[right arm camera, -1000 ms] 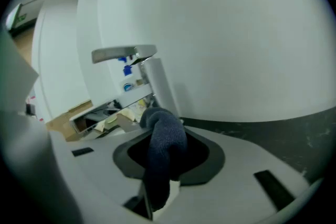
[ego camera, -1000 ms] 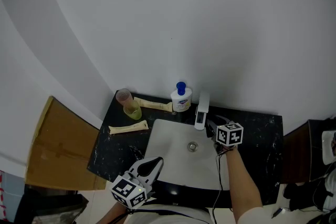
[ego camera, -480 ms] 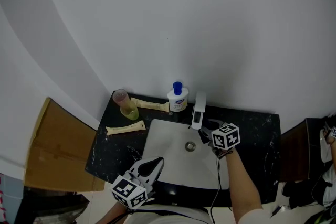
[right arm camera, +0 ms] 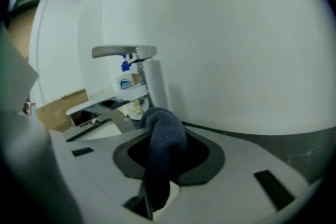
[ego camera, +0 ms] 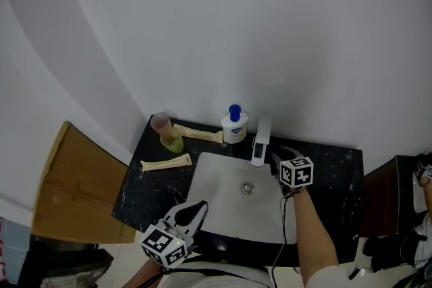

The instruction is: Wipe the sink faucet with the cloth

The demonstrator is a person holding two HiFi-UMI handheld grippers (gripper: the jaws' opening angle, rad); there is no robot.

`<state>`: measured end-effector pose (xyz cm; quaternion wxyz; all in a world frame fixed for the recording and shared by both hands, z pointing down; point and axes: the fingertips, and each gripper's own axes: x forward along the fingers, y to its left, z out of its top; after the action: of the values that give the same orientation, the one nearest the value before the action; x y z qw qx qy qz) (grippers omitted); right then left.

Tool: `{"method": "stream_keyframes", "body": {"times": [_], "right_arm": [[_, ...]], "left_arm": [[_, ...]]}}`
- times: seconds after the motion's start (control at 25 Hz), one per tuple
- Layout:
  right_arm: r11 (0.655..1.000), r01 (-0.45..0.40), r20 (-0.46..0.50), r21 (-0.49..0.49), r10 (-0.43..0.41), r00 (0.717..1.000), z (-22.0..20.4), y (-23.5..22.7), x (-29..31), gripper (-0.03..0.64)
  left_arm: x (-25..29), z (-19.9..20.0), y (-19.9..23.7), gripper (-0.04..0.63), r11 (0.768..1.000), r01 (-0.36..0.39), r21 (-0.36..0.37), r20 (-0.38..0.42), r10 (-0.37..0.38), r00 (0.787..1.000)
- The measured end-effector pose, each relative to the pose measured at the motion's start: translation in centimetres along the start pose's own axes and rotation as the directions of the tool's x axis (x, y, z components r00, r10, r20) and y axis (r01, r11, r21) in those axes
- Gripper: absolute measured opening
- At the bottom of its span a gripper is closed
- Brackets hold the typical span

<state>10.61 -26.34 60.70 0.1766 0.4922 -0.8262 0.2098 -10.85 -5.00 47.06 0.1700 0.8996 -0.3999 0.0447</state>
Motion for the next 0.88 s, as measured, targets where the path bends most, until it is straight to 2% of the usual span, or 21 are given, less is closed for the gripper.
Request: {"method": "stream_keyframes", "body": {"times": [0.12, 0.28, 0.44, 0.6, 0.88], "right_arm": [[0.996, 0.07, 0.074, 0.059, -0.074, 0.994, 0.5, -2.9, -3.2, 0.107], [0.993, 0.091, 0.19, 0.07, -0.103, 0.976, 1.7, -2.5, -9.0, 0.107], [0.991, 0.121, 0.292, 0.059, -0.133, 0.947, 3.1, 0.3, -15.3, 0.107], [0.993, 0.111, 0.371, 0.031, -0.114, 0.921, 4.5, 4.6, -21.3, 0.107], [0.987, 0.16, 0.428, -0.004, -0.143, 0.893, 4.4, 9.6, -29.9, 0.107]], "left_arm": [[0.5, 0.3, -0.3, 0.002, 1.0, 0.024, 0.004, 0.013, -0.024, 1.0], [1.2, 0.9, -1.0, 0.002, 0.998, 0.064, 0.022, 0.028, -0.064, 0.998], [1.9, 1.7, -2.2, 0.002, 0.993, 0.113, 0.046, 0.046, -0.115, 0.992], [2.5, 3.4, -3.4, 0.002, 0.986, 0.148, 0.071, 0.063, -0.152, 0.986], [1.8, 4.5, -4.6, 0.002, 0.978, 0.18, 0.102, 0.096, -0.19, 0.977]]}}
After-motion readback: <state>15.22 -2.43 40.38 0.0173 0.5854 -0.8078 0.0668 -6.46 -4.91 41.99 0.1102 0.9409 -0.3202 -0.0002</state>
